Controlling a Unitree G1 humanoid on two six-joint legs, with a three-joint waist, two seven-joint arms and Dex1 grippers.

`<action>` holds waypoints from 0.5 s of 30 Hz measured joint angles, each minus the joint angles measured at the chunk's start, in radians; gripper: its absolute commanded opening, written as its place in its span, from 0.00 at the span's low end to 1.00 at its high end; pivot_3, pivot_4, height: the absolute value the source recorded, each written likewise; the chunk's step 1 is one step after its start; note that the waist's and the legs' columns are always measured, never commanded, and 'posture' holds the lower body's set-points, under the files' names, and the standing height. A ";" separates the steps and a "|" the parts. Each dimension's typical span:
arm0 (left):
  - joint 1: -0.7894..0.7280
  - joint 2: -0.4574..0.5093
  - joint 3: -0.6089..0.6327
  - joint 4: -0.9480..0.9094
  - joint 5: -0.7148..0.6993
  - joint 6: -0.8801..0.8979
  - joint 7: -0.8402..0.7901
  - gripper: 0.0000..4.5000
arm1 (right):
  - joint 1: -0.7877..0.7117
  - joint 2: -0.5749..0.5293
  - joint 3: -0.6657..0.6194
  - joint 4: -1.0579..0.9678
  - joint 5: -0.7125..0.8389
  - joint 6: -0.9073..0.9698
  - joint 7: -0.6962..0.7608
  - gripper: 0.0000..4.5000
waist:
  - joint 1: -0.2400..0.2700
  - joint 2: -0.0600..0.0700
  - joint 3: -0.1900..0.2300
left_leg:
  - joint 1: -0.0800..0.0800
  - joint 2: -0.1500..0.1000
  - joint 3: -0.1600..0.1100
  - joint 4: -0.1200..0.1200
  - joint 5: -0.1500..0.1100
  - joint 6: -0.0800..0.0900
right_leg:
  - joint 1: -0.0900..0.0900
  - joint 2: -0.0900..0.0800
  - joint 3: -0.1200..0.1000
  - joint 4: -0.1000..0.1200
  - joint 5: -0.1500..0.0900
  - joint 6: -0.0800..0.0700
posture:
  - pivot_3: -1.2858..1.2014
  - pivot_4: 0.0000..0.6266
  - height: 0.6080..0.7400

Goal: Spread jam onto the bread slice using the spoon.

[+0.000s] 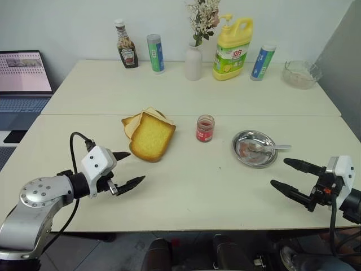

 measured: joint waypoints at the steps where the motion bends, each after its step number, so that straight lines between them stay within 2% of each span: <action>1: 0.000 -0.005 0.005 0.016 0.010 -0.012 0.010 1.00 | 0.000 0.000 0.000 0.000 0.000 0.000 0.000 0.98 | 0.000 0.000 0.000 | 0.000 0.000 0.000 0.000 0.000 0.000 | 0.000 0.000 0.000 0.000 0.000 0.000 | 0.52 0.24 1.00; 3: 0.000 -0.018 0.011 0.036 0.033 -0.033 0.036 1.00 | 0.000 0.000 0.000 0.000 -0.001 0.000 0.000 0.98 | 0.000 0.000 0.000 | 0.000 0.000 0.000 0.000 0.000 0.000 | 0.000 0.000 0.000 0.000 0.000 0.000 | 0.52 0.24 1.00; 7: -0.072 -0.169 0.044 0.063 -0.014 0.095 0.203 1.00 | -0.041 -0.004 0.014 -0.050 0.001 0.013 -0.009 0.98 | 0.000 0.000 0.000 | 0.000 0.000 -0.001 0.003 0.000 0.000 | 0.002 0.000 0.000 0.000 0.001 0.002 | 0.52 0.24 1.00; 10: -0.121 -0.255 0.024 0.062 -0.041 0.195 0.300 1.00 | -0.108 -0.031 0.056 -0.127 0.016 0.062 -0.033 0.98 | 0.000 -0.001 -0.001 | 0.001 0.000 -0.002 0.005 0.000 0.000 | 0.004 0.000 -0.001 0.000 0.002 0.003 | 0.52 0.24 1.00; 15: -0.178 -0.300 0.009 0.073 -0.038 0.287 0.402 1.00 | -0.164 -0.035 0.106 -0.167 0.035 0.123 -0.068 0.98 | 0.002 -0.003 -0.002 | 0.001 -0.001 -0.003 0.005 0.000 0.000 | 0.006 0.000 -0.002 -0.001 0.002 0.003 | 0.52 0.24 1.00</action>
